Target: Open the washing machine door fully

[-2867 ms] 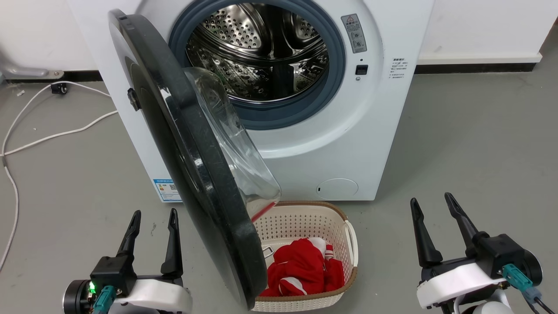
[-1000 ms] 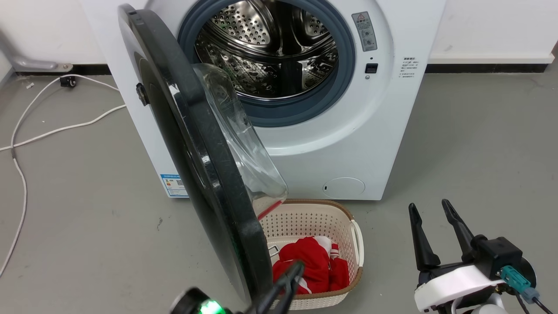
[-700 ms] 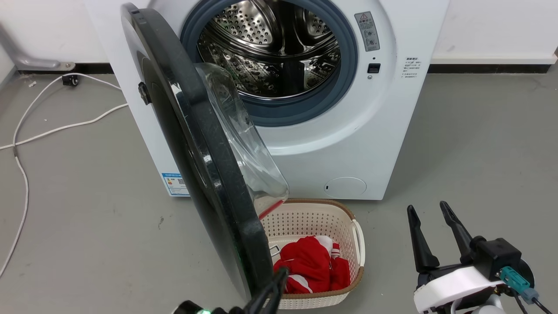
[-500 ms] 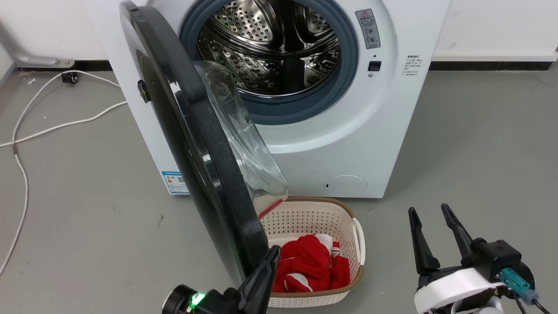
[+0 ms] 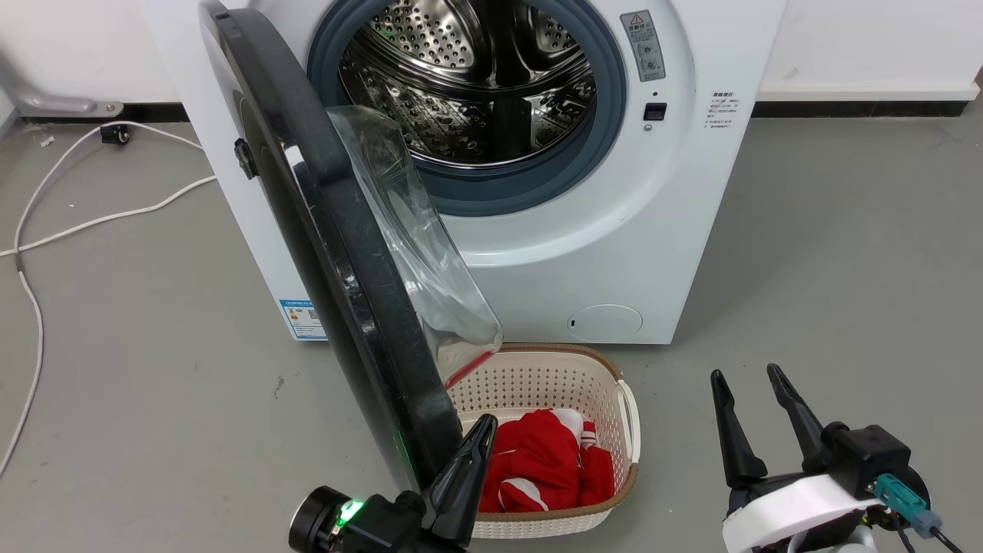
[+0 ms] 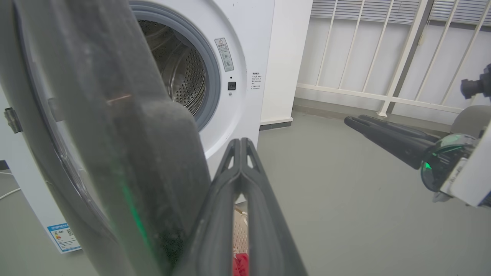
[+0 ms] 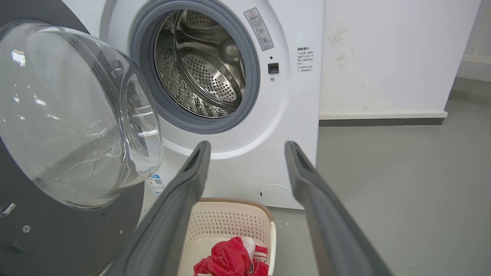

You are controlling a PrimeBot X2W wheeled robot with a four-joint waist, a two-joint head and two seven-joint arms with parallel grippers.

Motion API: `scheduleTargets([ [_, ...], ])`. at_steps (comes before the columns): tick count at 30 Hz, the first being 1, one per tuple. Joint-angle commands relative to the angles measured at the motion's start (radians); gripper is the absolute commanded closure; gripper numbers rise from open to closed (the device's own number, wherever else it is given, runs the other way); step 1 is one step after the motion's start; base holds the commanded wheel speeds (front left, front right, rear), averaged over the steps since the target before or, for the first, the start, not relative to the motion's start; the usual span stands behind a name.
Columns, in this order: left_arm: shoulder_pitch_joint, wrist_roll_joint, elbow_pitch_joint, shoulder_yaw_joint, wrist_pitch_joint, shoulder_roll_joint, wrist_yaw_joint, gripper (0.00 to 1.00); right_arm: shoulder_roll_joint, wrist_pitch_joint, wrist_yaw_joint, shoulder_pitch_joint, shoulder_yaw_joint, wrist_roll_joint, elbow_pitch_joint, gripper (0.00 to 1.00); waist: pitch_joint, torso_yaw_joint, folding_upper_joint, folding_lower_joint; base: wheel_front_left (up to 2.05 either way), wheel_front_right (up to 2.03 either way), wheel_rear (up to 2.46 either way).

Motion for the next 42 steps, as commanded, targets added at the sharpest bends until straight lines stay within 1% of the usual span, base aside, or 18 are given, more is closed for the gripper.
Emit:
scheduleTargets([
  [1,-0.022,0.009,0.012,0.014,-0.002,0.003,0.0,1.0,0.003,-0.002,-0.001,0.006,0.004,0.007,0.006,0.0,0.001,0.001,0.0,0.0,0.0,0.0,0.0],
  [6,-0.01,0.01,0.025,0.022,-0.002,0.0,0.004,1.0,0.003,-0.002,-0.001,0.001,0.013,0.011,0.014,0.0,0.001,0.003,0.0,0.0,0.0,0.0,0.0],
  [11,0.034,0.012,0.007,0.039,-0.001,-0.005,0.027,1.0,0.003,0.008,-0.001,0.001,0.03,0.015,0.03,0.0,-0.006,0.008,0.0,0.0,0.0,0.0,0.0],
  [18,0.09,0.023,-0.04,0.05,-0.002,-0.007,0.054,1.0,0.003,0.016,-0.001,0.004,0.031,0.013,0.036,0.0,-0.006,0.043,0.0,0.0,0.0,0.0,0.0],
  [19,0.114,0.021,-0.053,0.069,-0.001,-0.001,0.07,1.0,0.003,0.016,-0.001,0.001,0.032,0.016,0.035,0.0,-0.005,0.066,0.0,0.0,0.0,0.0,0.0],
  [23,0.133,0.011,-0.058,0.089,0.0,0.008,0.077,1.0,0.003,0.016,-0.001,-0.001,0.034,0.016,0.03,0.0,-0.003,0.097,0.0,0.0,0.0,0.0,0.0],
  [28,0.149,0.009,-0.08,0.126,0.0,0.013,0.097,1.0,0.003,0.017,-0.001,-0.002,0.029,0.012,0.027,0.0,-0.001,0.129,0.0,0.0,0.0,0.0,0.0],
  [32,0.162,0.0,-0.101,0.178,0.0,0.018,0.116,1.0,0.003,0.021,-0.001,-0.004,0.031,0.016,0.023,0.0,0.0,0.151,0.0,0.0,0.0,0.0,0.0],
  [36,0.164,-0.012,-0.105,0.233,0.0,0.024,0.123,1.0,0.003,0.027,-0.001,-0.003,0.032,0.011,0.008,0.0,0.0,0.171,0.0,0.0,0.0,0.0,0.0],
  [38,0.12,-0.043,-0.091,0.359,0.0,0.037,0.134,1.0,0.003,0.043,-0.001,-0.006,0.035,0.004,-0.028,0.0,0.017,0.199,0.0,0.0,0.0,0.0,0.0],
  [42,0.073,-0.07,-0.067,0.449,-0.001,0.044,0.123,1.0,0.003,0.062,-0.001,-0.016,0.042,-0.001,-0.064,0.0,0.04,0.221,0.0,0.0,0.0,0.0,0.0],
])
